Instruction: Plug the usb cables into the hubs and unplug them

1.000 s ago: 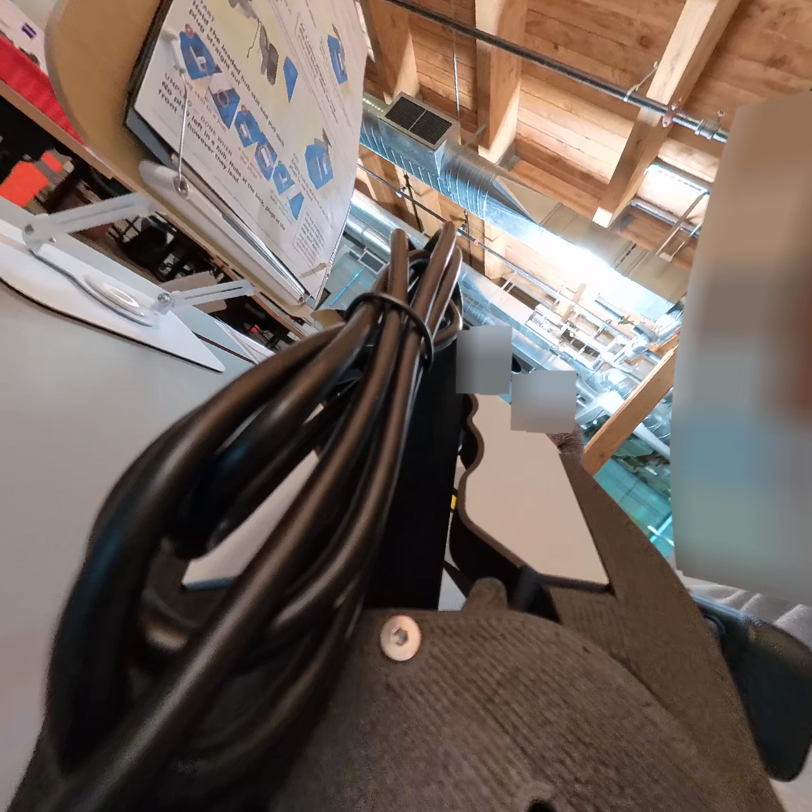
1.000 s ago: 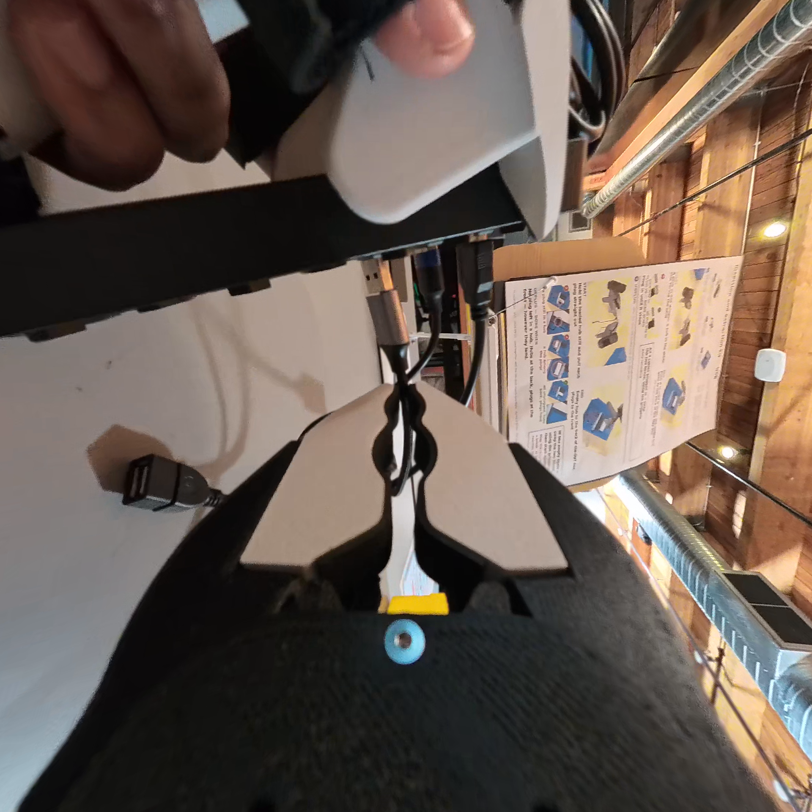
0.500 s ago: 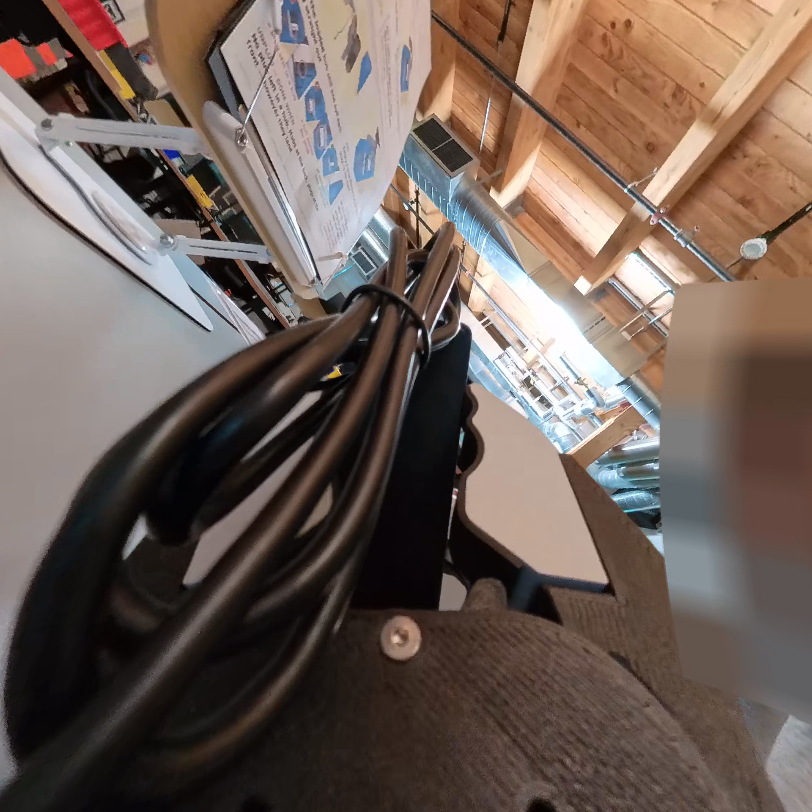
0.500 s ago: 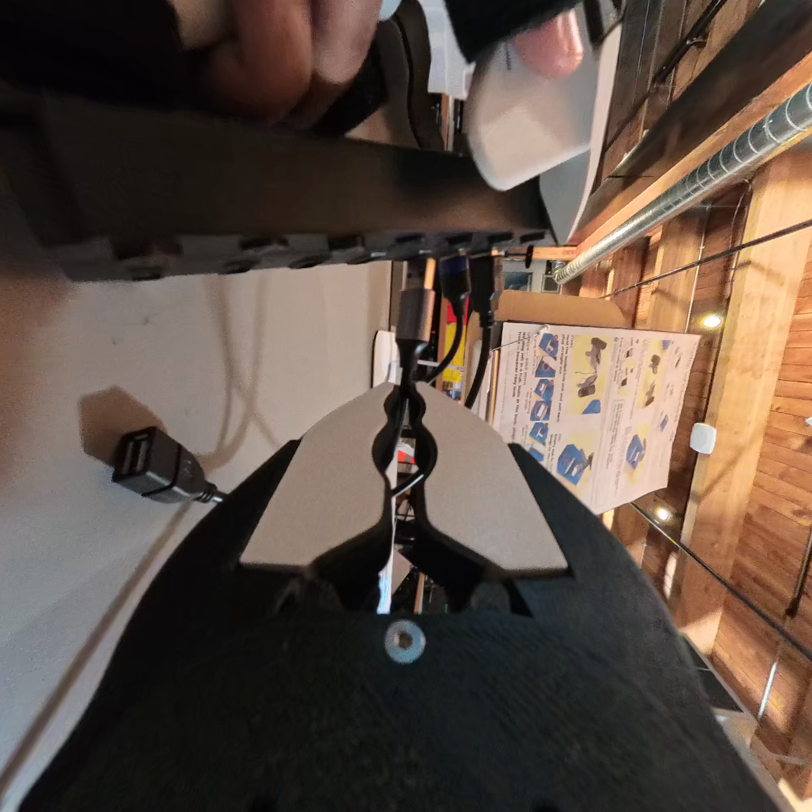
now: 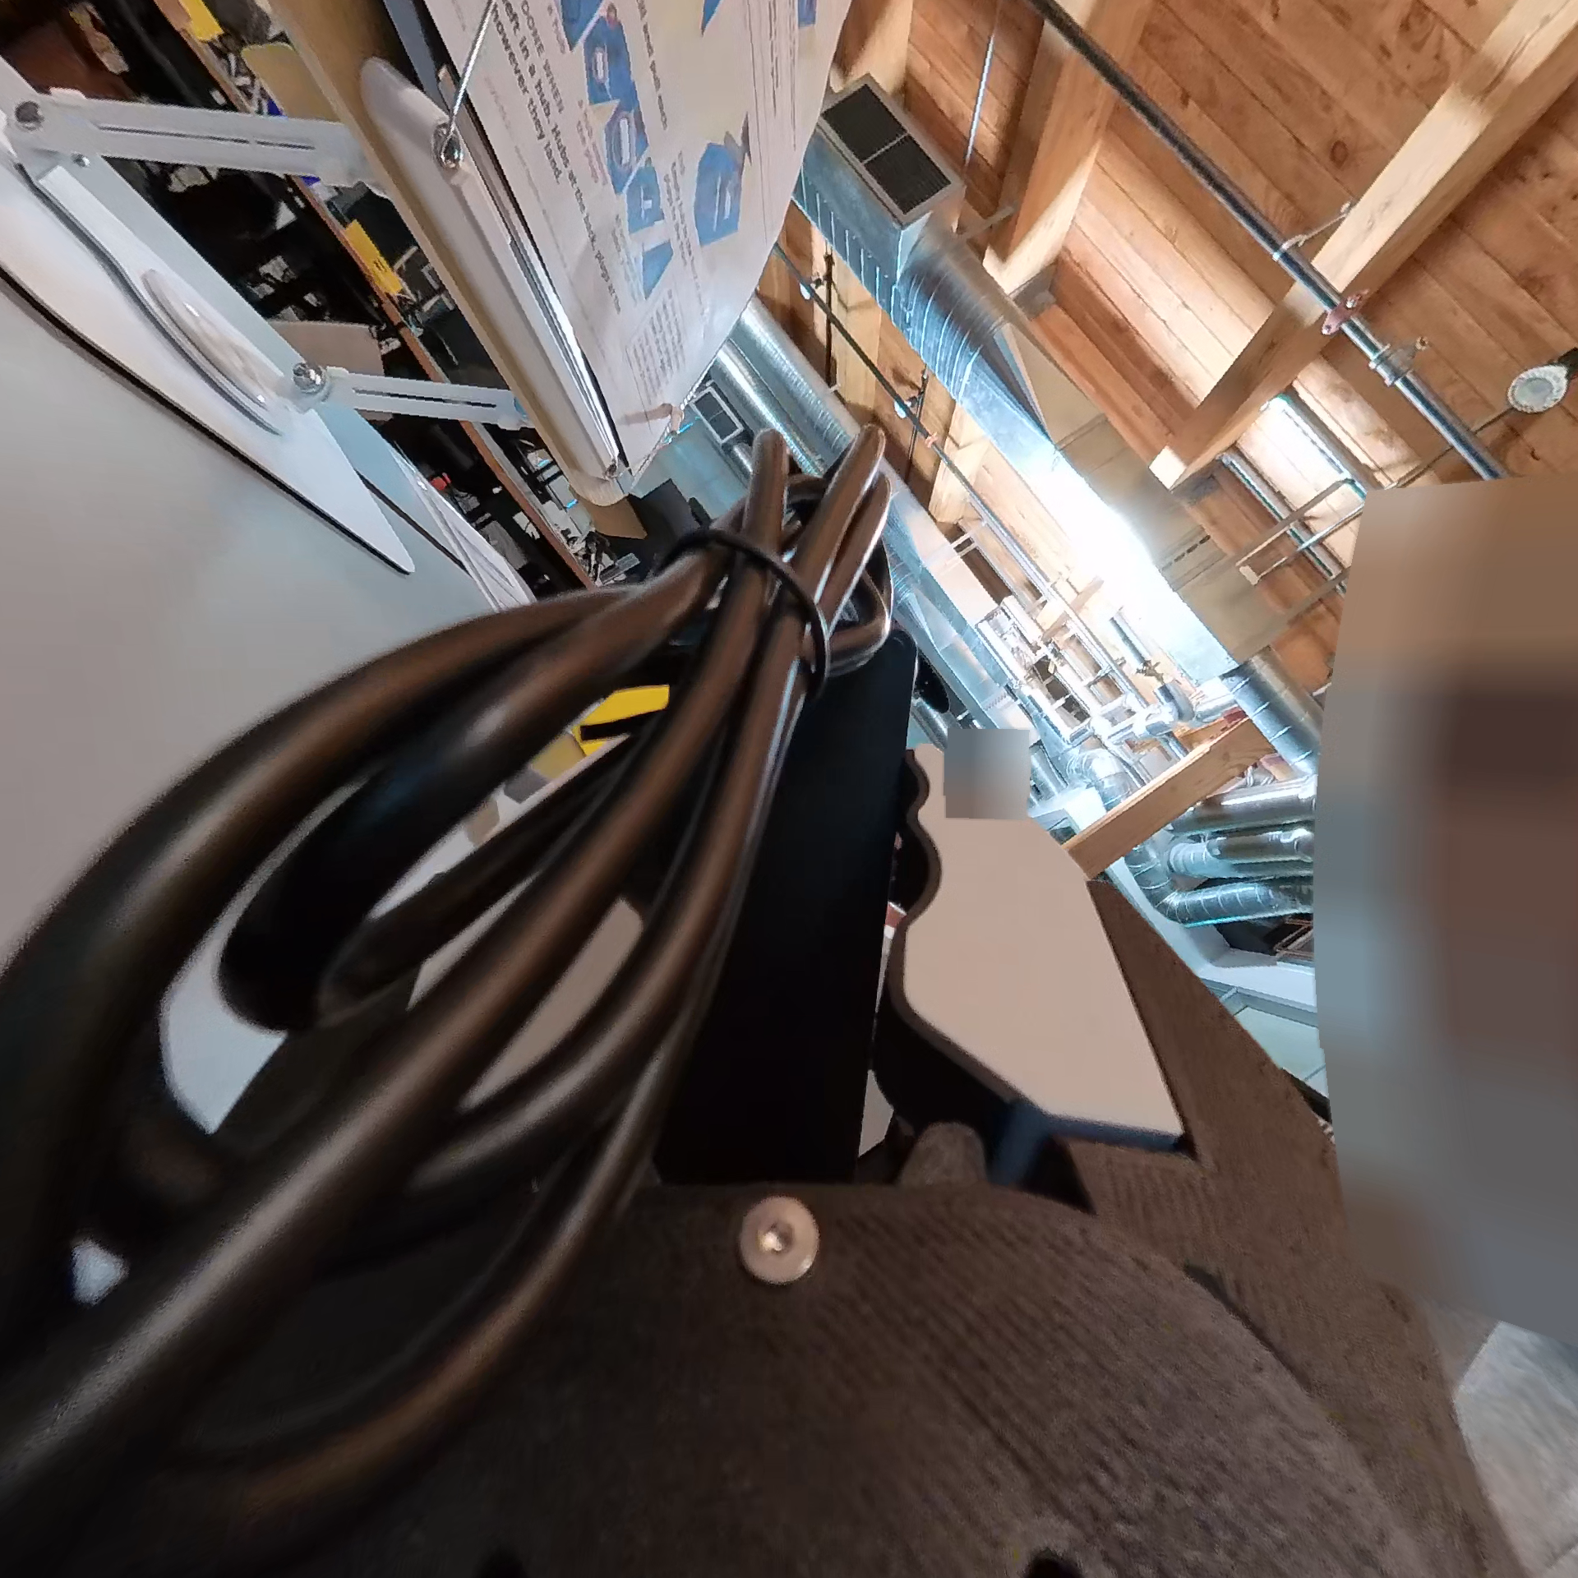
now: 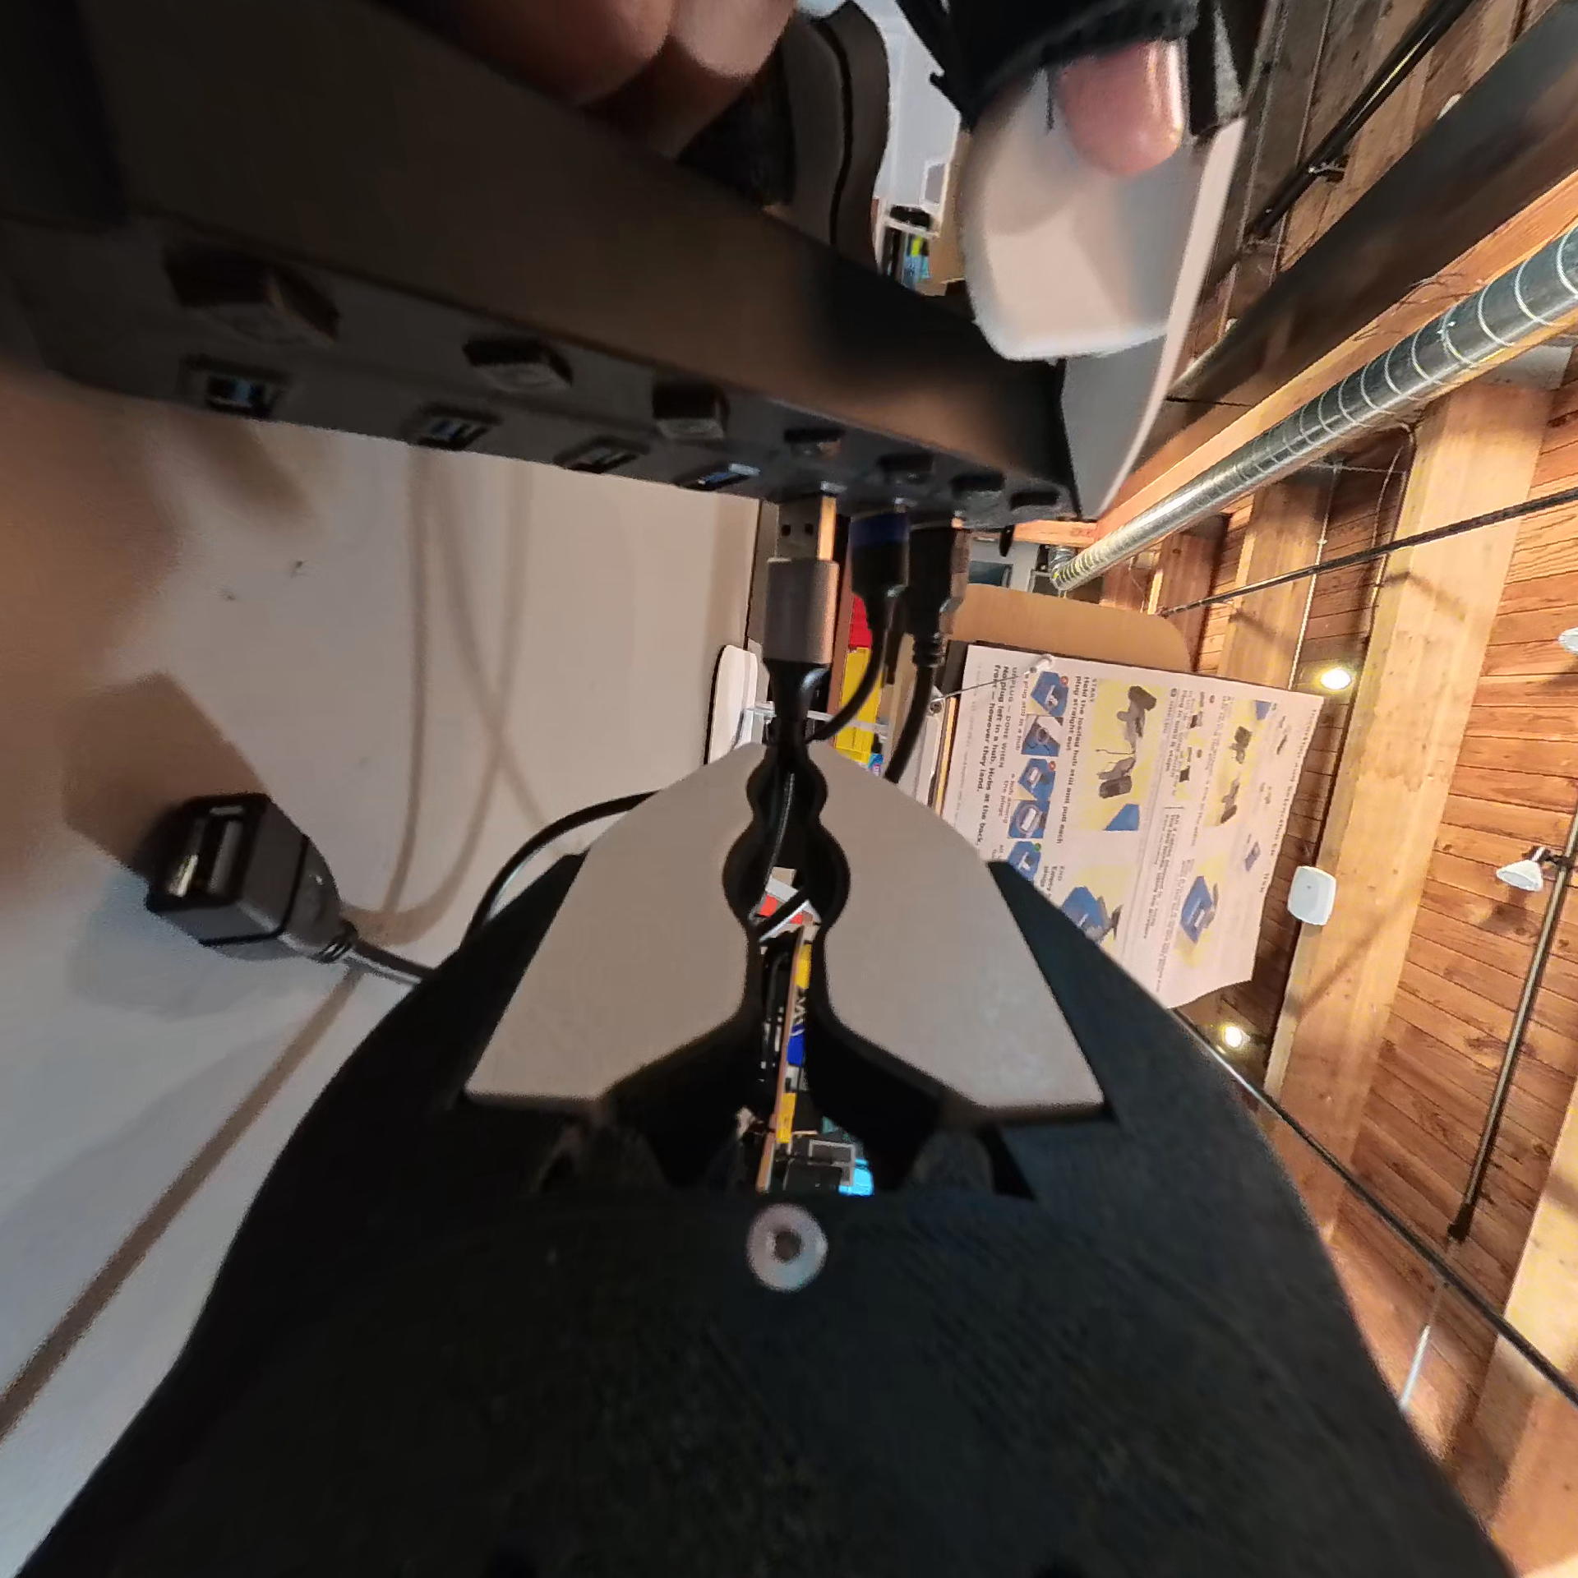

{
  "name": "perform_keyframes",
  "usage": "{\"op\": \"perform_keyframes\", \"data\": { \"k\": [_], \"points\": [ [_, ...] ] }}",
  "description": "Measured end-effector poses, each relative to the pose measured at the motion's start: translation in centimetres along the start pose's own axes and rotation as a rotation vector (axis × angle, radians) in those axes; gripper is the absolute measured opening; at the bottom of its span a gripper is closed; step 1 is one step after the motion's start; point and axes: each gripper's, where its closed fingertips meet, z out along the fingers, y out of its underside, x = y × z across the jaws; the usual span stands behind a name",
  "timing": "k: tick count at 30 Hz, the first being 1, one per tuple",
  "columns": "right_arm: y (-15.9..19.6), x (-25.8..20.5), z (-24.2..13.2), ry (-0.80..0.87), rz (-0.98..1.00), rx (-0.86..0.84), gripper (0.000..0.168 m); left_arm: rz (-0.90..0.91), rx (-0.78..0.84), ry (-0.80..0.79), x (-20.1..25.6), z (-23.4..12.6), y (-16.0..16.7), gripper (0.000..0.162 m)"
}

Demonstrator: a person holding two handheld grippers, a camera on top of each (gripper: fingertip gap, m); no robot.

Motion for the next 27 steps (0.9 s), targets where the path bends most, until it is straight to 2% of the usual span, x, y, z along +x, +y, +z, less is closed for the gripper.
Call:
{"op": "perform_keyframes", "data": {
  "k": [1, 8, 14, 20, 27],
  "points": [
    [-0.1, -0.1, 0.0, 0.0, -0.013, 0.003, 0.003, 0.001, 0.0, -0.003, 0.0, 0.0, 0.0, 0.05],
    [-0.4, -0.1, 0.0, 0.012, -0.059, 0.026, 0.004, -0.002, -0.021, -0.027, -0.4, 0.0, 0.2, 0.051],
    [-0.4, 0.1, 0.2, -0.013, 0.03, 0.039, 0.003, -0.011, -0.047, -0.046, -0.4, 0.2, 0.7, 0.052],
    [-1.1, -0.3, 0.3, -0.039, 0.066, 0.05, 0.003, -0.019, 0.021, -0.05, -0.6, -0.2, 0.1, 0.051],
    [-0.6, -0.1, 0.7, -0.054, 0.115, 0.061, 0.003, -0.04, -0.022, -0.032, -0.4, 0.1, 0.7, 0.053]
  ]
}}
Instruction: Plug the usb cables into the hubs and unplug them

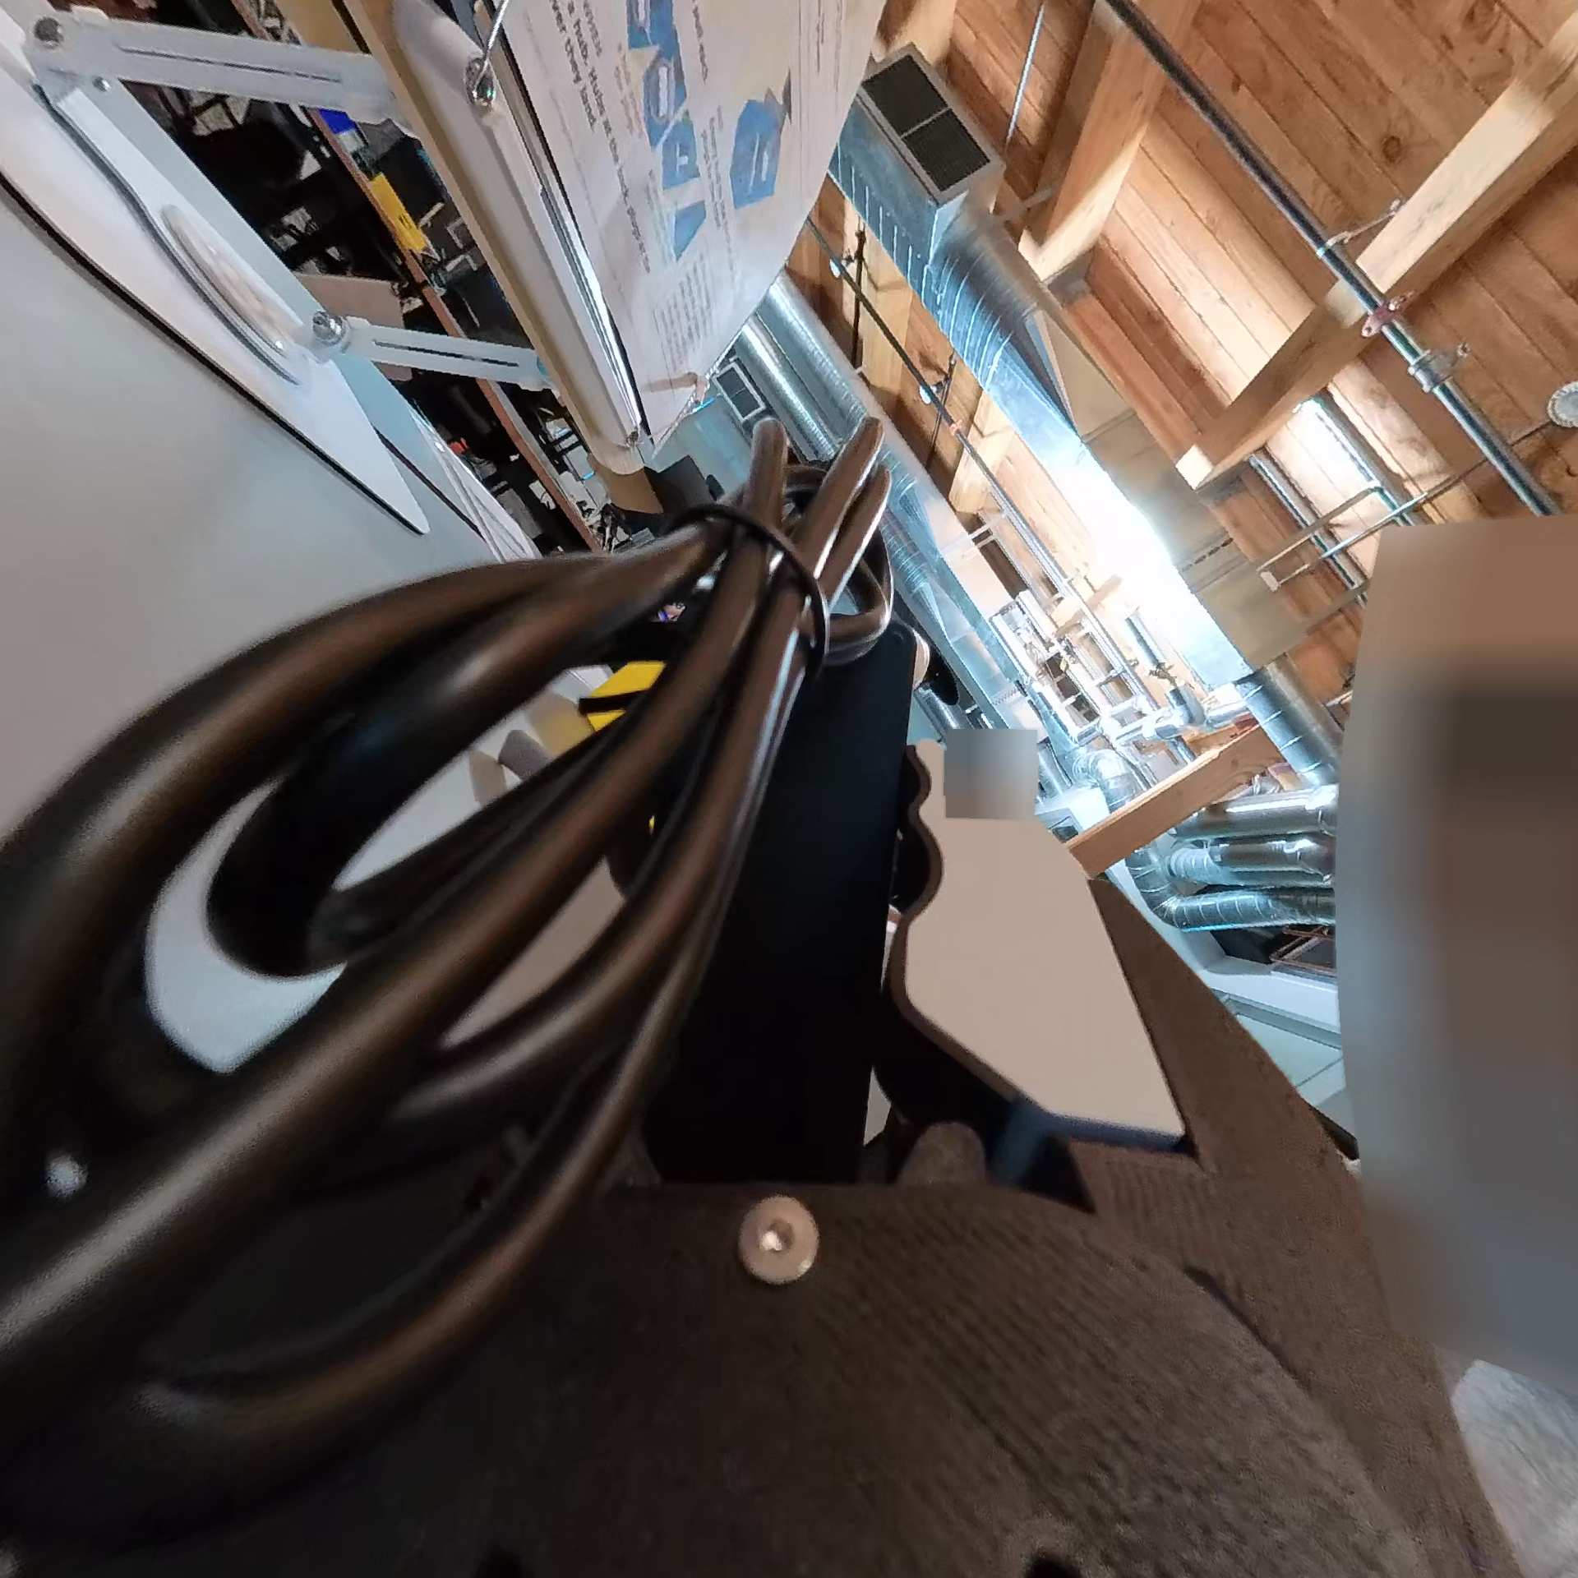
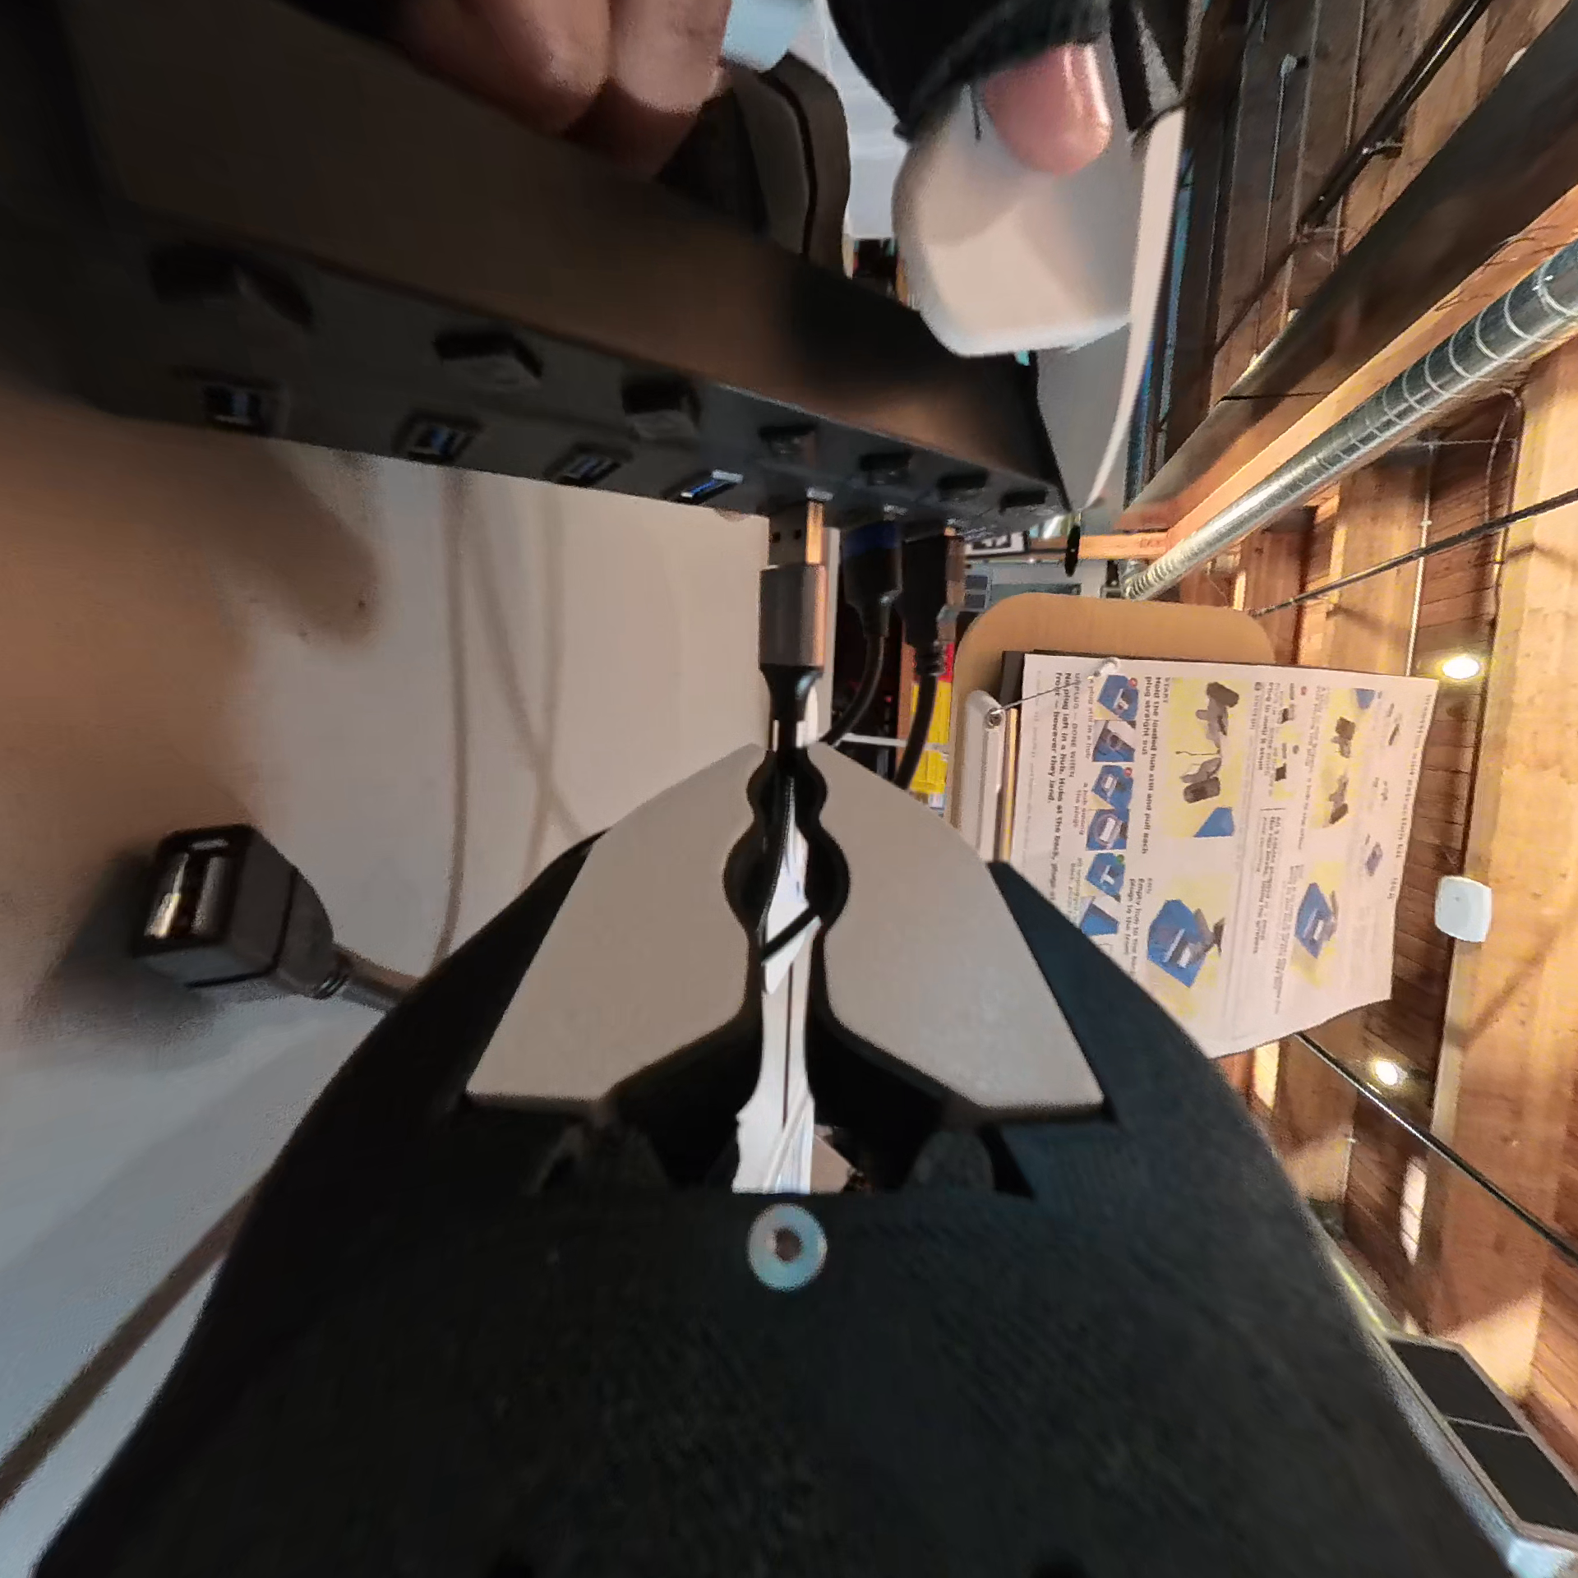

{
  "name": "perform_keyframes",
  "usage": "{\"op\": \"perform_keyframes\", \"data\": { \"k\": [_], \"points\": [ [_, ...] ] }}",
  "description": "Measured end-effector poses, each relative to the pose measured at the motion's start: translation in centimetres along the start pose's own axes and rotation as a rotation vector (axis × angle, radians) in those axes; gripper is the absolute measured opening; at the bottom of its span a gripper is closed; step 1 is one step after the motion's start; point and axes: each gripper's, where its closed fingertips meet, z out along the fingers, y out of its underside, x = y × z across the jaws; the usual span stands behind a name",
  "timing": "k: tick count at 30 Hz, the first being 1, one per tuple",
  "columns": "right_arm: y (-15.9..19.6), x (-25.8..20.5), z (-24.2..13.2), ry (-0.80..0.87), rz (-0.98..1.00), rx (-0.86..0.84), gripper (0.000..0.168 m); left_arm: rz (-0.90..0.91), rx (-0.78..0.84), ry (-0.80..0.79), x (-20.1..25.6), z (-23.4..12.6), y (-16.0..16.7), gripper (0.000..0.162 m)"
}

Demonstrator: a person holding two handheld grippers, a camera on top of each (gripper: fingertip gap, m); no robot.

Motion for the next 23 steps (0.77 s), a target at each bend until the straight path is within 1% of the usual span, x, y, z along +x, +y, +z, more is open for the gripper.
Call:
{"op": "perform_keyframes", "data": {
  "k": [5, 8, 13, 16, 20, 23],
  "points": [
    [-0.2, -0.6, 0.1, -0.004, -0.013, 0.022, 0.003, -0.044, 0.007, -0.011, -0.6, -0.2, -0.2, 0.052],
    [-0.3, -0.9, 0.1, -0.016, 0.017, 0.038, 0.004, -0.046, 0.0, -0.014, -0.7, -0.2, -0.3, 0.052],
    [-0.7, -2.2, -0.1, -0.125, 0.128, 0.074, 0.005, -0.078, 0.003, -0.032, -1.2, -0.3, -0.5, 0.05],
    [-0.7, -2.7, -0.1, -0.162, 0.167, 0.09, 0.006, -0.095, -0.005, -0.043, -1.5, -0.4, -0.5, 0.05],
    [-0.4, -3.3, 0.0, -0.235, 0.256, 0.09, 0.012, -0.102, -0.033, -0.045, -1.5, -0.2, 0.0, 0.051],
    [-0.3, -3.6, 0.0, -0.272, 0.292, 0.09, 0.013, -0.102, -0.035, -0.056, -1.6, -0.2, 0.1, 0.052]
  ]
}}
